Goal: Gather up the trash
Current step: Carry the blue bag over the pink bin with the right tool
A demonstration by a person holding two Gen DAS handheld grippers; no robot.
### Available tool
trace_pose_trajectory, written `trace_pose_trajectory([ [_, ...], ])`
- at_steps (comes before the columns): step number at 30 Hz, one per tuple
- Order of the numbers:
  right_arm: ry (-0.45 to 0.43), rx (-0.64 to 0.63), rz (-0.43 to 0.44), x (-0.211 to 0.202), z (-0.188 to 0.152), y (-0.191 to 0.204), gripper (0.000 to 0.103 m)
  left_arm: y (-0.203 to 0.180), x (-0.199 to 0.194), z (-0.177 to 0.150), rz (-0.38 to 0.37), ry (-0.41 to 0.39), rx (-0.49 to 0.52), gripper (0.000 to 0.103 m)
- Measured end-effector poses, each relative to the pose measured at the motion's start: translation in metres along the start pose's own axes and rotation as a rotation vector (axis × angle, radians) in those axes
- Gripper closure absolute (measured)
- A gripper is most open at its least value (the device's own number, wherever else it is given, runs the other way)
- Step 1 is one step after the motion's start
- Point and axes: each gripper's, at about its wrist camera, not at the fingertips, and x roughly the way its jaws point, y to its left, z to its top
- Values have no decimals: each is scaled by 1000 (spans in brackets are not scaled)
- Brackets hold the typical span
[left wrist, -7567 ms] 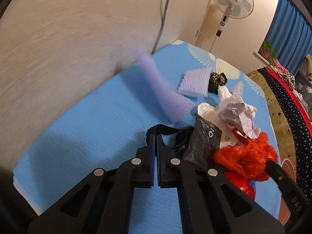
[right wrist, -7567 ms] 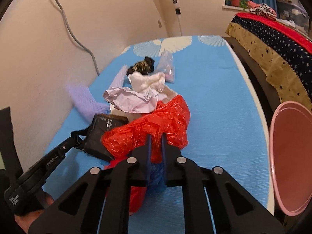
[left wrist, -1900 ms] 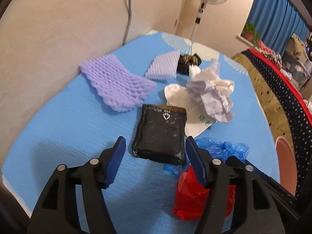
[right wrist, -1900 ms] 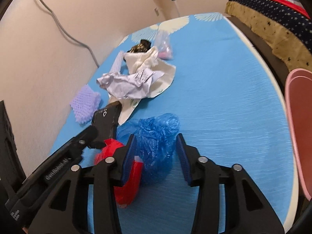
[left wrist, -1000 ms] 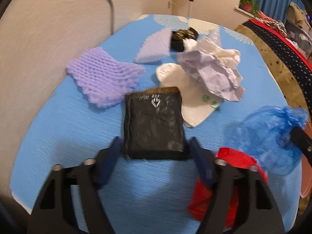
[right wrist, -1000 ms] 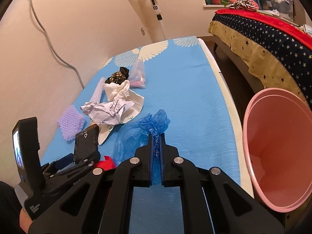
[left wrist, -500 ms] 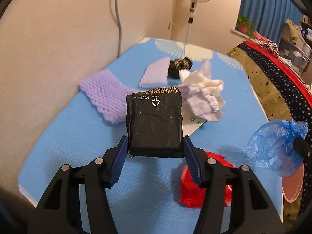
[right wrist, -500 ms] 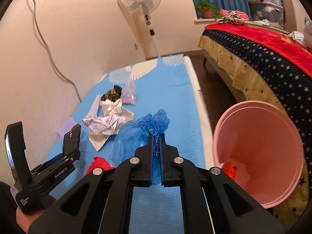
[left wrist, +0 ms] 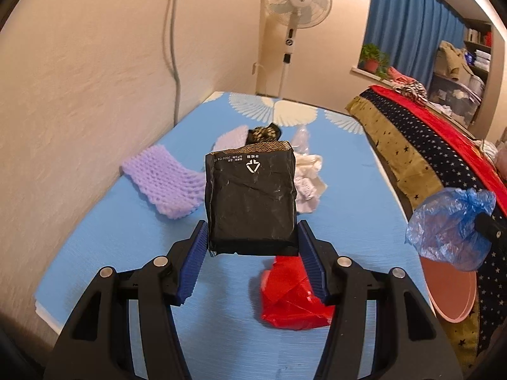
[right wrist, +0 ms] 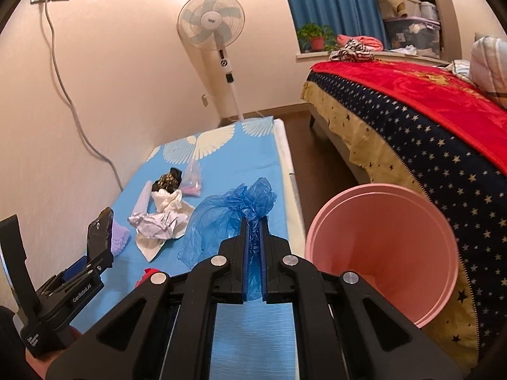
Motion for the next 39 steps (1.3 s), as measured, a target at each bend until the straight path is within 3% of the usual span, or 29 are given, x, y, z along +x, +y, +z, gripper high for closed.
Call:
trace_pose_trajectory([
  [39,-89,74,-171,-13,18,-57,97,-88,0,-6,-196,-73,160,47],
])
